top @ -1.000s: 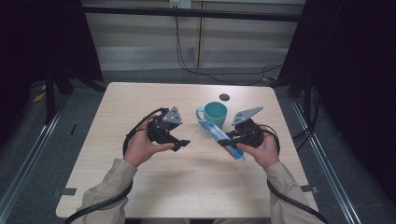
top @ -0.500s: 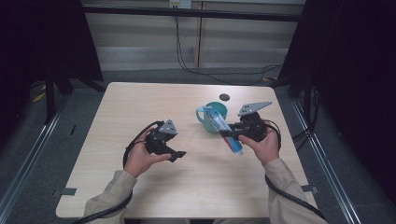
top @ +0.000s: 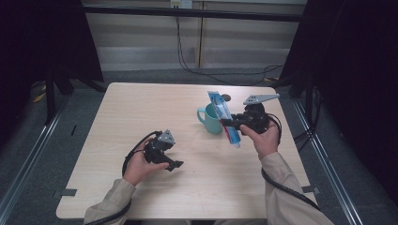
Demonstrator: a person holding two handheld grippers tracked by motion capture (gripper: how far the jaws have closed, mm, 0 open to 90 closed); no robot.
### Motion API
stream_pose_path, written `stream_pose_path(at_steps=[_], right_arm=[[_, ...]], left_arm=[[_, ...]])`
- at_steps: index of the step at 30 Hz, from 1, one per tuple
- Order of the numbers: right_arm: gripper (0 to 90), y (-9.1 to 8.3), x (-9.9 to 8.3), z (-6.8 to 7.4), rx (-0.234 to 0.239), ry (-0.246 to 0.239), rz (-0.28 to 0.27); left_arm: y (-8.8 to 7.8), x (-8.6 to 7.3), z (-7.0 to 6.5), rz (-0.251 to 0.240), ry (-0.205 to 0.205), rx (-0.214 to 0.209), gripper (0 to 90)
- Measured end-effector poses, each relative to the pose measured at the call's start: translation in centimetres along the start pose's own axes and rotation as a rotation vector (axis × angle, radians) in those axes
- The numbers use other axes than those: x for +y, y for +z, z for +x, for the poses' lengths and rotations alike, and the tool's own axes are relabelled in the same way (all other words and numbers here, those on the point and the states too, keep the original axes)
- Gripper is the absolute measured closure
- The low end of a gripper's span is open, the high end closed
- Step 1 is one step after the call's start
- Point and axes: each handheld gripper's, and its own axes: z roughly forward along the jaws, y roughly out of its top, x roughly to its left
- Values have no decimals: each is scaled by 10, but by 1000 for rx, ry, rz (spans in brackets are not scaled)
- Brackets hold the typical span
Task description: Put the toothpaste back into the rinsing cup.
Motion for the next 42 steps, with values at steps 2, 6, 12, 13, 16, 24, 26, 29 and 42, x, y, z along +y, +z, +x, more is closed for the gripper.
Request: stream_pose_path(at_steps=[2, 6, 12, 13, 16, 24, 26, 29, 42], right_arm=[[700, 1, 3, -1, -10, -6, -3], [700, 1, 7, -3, -9, 3, -17], [699, 2, 14, -6, -26, 24, -48], [700, 2, 15, -7, -23, 27, -57], [699, 2, 20, -7, -32, 23, -68], [699, 6, 29, -10, -41, 36, -85], [698, 7, 30, -10, -51, 33, -86], [697, 8, 32, -12, -52, 40, -90], [697, 9, 44, -16, -90, 53, -137]], left_arm=[[3, -3, -1, 0, -9, -2, 161], [5, -9, 0, -6, -17, -2, 159], [6, -15, 1, 8, -2, 8, 158], [7, -16, 0, -3, -17, 13, 158], [9, -18, -1, -10, -20, 23, 158], [11, -24, -3, -23, 5, 25, 154], [11, -25, -4, -29, 8, 23, 154], [11, -26, -3, -38, 16, 19, 151], [14, -35, -5, -101, 22, 11, 68]])
